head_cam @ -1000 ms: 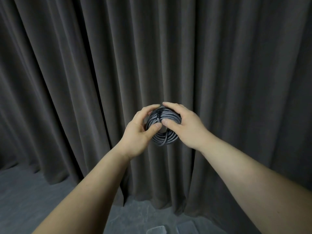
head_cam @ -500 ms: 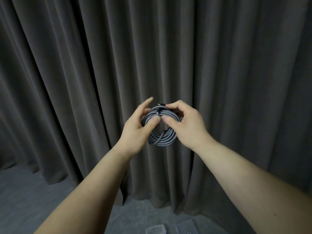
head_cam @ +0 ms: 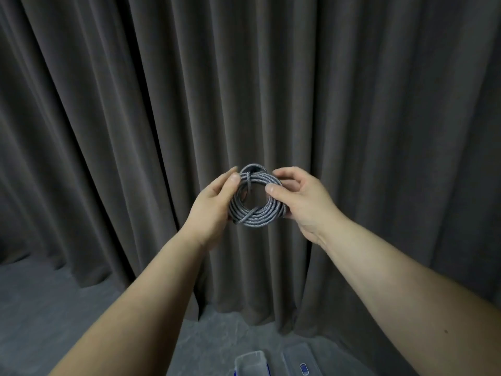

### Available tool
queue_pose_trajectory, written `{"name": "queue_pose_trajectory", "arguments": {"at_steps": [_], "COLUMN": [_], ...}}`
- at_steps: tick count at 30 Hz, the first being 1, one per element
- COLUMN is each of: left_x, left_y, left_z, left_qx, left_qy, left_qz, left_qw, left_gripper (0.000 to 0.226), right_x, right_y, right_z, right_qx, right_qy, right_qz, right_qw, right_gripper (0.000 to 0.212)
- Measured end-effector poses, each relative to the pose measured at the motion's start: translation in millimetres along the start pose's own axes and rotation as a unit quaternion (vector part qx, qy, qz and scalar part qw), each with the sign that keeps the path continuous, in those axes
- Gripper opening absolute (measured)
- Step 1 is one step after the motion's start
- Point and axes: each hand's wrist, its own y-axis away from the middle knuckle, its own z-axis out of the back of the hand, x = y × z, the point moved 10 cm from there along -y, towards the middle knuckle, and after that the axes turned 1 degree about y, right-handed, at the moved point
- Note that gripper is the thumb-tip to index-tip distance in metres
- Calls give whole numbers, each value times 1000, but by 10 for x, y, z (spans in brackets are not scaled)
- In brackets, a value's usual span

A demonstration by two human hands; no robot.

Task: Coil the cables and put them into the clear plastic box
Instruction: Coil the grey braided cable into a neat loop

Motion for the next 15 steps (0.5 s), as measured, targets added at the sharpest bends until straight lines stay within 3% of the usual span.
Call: {"name": "queue_pose_trajectory", "arguments": {"at_steps": [2, 5, 15], "left_x": [104, 177, 239], "left_y": [39, 98, 105], "left_z": [-8, -4, 150], "left_qx": [26, 56, 26], "left_qy": [12, -35, -21], "left_qz": [48, 55, 9], "left_qw": [998, 996, 999], "left_gripper": [27, 20, 28], "right_x": [-98, -218, -496], "right_y": [-1, 2, 45], "right_z": [28, 13, -128], "right_qx": [-14, -14, 28], "right_qy": [-35, -44, -65], "right_qz": [-27, -51, -104], "right_qw": [999, 998, 992], "right_gripper": [33, 45, 42]}}
